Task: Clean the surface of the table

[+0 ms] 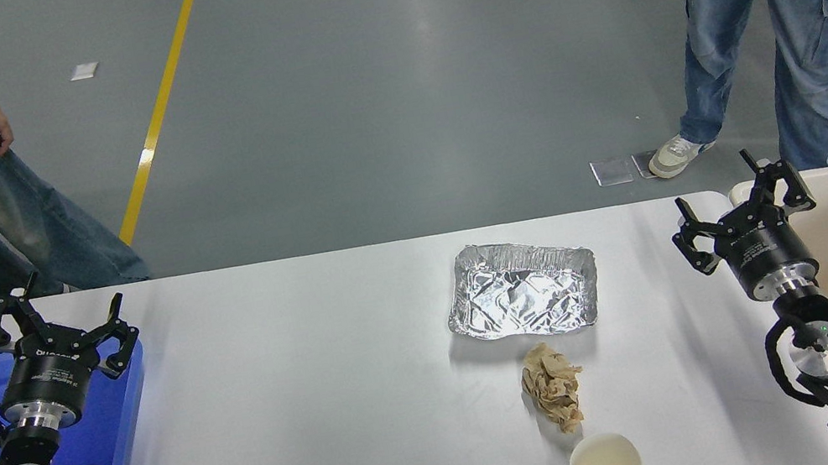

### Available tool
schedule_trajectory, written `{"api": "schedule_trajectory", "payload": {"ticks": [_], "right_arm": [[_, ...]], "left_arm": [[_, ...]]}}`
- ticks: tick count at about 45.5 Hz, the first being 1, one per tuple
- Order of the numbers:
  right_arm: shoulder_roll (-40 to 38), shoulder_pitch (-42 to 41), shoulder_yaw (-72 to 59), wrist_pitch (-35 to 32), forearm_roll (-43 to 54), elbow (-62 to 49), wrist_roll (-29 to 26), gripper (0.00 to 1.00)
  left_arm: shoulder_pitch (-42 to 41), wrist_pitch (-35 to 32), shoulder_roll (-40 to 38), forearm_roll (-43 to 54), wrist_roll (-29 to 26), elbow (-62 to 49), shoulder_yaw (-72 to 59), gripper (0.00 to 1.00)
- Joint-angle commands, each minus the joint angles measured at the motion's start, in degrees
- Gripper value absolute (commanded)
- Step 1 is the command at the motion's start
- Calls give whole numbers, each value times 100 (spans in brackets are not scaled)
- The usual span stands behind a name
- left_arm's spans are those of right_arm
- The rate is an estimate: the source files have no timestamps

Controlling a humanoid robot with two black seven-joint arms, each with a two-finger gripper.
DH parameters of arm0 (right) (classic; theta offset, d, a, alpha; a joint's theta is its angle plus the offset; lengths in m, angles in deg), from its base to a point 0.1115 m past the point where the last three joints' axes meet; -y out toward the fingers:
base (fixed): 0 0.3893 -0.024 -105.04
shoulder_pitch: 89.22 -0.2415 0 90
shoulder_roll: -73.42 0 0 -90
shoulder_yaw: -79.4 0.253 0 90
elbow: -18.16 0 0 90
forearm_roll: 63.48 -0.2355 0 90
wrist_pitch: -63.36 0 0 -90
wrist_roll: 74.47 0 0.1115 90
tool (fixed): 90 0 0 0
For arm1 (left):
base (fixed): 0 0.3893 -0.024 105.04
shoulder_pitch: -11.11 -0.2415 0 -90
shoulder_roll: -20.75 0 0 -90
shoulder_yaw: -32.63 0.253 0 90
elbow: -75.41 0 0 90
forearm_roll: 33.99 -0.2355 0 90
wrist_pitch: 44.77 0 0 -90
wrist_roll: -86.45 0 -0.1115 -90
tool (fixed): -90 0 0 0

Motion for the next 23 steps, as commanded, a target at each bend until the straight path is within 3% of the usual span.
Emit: {"api": "schedule_trajectory", "payload": {"ticks": [1,23], "right_arm": [[7,-57,-8,0,1,9,1,100],[-2,-180,-17,-9,19,-26,-8,100]], "left_arm": [[0,8,-9,0,-11,0,-9,100],[0,17,-9,9,-195,44,0,100]]}}
